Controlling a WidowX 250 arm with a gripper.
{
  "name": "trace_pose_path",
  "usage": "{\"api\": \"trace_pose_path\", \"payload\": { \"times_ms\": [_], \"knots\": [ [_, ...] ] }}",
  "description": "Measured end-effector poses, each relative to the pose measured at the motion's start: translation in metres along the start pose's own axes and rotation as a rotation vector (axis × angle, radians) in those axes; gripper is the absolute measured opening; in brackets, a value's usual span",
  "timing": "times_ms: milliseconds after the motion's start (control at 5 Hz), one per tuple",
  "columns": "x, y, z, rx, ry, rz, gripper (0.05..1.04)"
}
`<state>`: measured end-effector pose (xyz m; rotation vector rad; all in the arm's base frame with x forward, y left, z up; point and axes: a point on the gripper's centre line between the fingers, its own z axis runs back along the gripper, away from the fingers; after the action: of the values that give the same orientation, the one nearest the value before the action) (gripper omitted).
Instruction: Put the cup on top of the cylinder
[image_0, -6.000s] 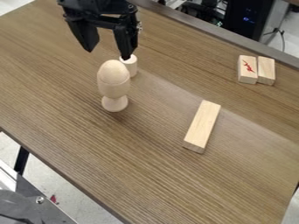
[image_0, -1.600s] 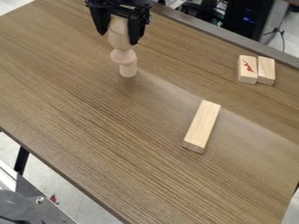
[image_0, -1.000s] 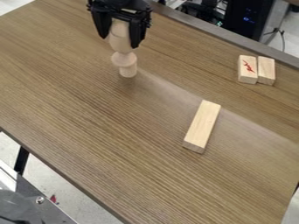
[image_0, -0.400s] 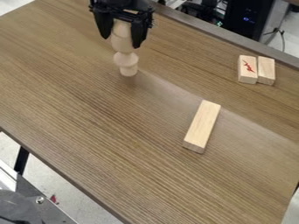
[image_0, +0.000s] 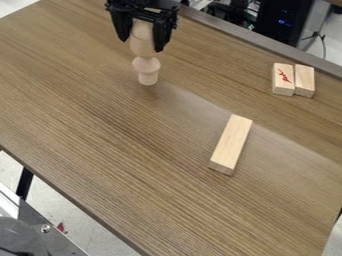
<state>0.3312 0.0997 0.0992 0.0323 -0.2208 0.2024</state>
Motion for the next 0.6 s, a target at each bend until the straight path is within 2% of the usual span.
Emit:
{"api": "trace_pose_path", "payload": {
  "times_ms": [400, 600],
  "knots": [
    [0.0079, -0.0015, 0.0048, -0.01, -0.007, 0.011, 0.876],
    [0.0065, -0.0016, -0.0011, -0.012, 0.011, 0.013, 0.876]
  ]
}}
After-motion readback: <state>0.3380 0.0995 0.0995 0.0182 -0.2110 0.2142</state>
